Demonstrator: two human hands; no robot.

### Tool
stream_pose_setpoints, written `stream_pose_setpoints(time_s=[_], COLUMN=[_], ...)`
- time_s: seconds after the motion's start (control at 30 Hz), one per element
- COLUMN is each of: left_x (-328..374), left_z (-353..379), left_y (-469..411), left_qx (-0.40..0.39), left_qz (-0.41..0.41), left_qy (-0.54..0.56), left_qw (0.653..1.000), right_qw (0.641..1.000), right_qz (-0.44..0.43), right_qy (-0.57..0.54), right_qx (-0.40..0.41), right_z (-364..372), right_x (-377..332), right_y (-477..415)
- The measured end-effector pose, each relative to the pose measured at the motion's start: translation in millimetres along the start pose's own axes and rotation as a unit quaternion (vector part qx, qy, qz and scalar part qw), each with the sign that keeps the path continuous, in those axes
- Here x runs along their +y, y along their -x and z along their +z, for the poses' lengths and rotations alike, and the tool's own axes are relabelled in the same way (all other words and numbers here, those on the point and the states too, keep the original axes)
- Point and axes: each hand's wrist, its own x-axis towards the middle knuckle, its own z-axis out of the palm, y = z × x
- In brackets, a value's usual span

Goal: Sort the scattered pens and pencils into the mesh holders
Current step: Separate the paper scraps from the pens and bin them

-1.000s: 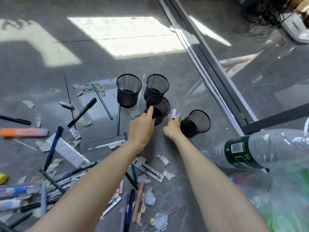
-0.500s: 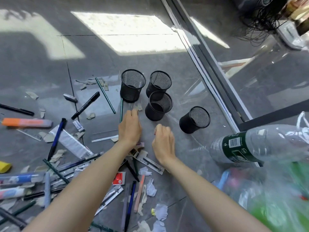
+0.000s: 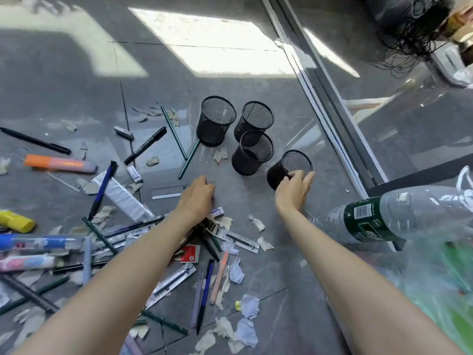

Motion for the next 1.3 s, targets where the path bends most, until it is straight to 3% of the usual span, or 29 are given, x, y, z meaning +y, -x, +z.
stream_pose_setpoints(time_s=[0.13, 0.23, 0.37, 0.5, 0.6, 0.83, 0.97, 1.1, 1.2, 1.3], left_x=[-18.4, -37.6, -70.3, -106.3, -132.9, -203.6, -208.8, -202.4, -201.4, -207.9], left_z=[-19.5, -43.6, -85.2, -118.3, -137.6, -146.9, -125.9, -108.7, -106.3, -109.5], left_y=[9.2, 17.6, 43.5, 88.6, 124.6, 224.7, 256.7, 250.0, 228.6, 211.7], left_qx=[-0.007, -0.013, -0.048, -0.102, -0.132, -0.197, -0.206, -0.199, -0.108, -0.111], left_qz=[0.001, -0.019, -0.031, -0.047, -0.07, -0.144, -0.163, -0.163, -0.128, -0.035], left_qy=[-0.029, -0.058, -0.119, -0.185, -0.205, -0.224, -0.185, -0.22, -0.305, -0.396], left_qw=[1.0, 0.998, 0.991, 0.976, 0.967, 0.944, 0.947, 0.941, 0.938, 0.911], right_qw=[0.998, 0.991, 0.959, 0.882, 0.811, 0.698, 0.686, 0.696, 0.708, 0.702], right_qz=[-0.054, -0.117, -0.263, -0.33, -0.344, -0.454, -0.495, -0.49, -0.484, -0.48], right_qy=[-0.025, 0.042, 0.095, 0.19, 0.268, 0.359, 0.329, 0.243, 0.236, 0.267], right_qx=[0.015, 0.053, -0.05, -0.28, -0.39, -0.423, -0.421, -0.465, -0.457, -0.452], right_z=[6.9, 14.3, 25.5, 46.3, 69.8, 100.9, 113.1, 124.5, 131.4, 139.2], right_x=[-15.2, -24.5, -38.8, -62.5, -83.3, -107.5, -108.4, -118.3, -122.8, -124.8], right_y=[20.8, 49.3, 88.9, 123.7, 144.6, 206.4, 238.2, 259.5, 269.3, 270.0])
